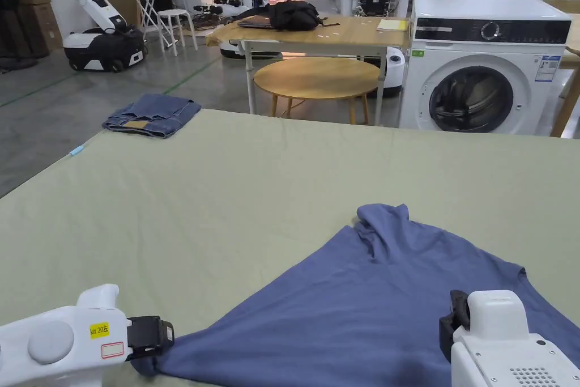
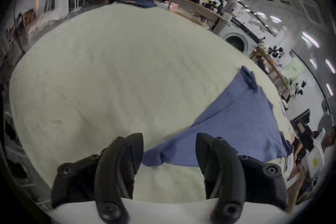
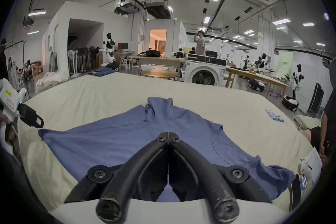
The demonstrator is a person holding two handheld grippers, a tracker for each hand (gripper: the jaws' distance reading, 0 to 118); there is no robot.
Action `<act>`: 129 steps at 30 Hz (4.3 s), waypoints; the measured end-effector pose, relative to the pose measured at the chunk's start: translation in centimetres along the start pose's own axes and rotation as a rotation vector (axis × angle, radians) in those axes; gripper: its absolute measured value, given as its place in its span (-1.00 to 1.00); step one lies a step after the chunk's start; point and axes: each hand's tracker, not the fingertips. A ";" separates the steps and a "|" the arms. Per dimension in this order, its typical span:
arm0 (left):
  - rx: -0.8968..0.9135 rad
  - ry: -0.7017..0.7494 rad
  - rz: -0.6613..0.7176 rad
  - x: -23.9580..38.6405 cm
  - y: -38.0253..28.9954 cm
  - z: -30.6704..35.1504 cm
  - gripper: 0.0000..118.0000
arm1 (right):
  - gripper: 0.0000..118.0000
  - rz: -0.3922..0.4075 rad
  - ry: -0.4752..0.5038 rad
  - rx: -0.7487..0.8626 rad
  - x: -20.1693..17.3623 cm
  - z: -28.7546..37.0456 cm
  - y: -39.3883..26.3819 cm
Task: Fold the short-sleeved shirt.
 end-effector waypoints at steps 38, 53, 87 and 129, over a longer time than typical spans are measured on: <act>0.069 0.076 -0.161 2.7 -3.4 -2.0 -1.00 | 0.04 0.118 0.122 -0.589 7.7 -32.5 9.8; 0.069 0.101 -0.175 3.5 -3.4 -1.9 -1.00 | -0.97 0.185 0.123 -0.651 4.4 -36.6 7.1; 0.642 -0.133 -0.373 20.9 25.9 19.8 -1.00 | -0.98 -0.021 -0.302 0.226 20.7 2.0 35.3; 0.565 0.003 -0.532 20.7 24.0 10.5 -1.00 | -0.98 0.056 -0.383 0.152 19.9 -0.9 25.5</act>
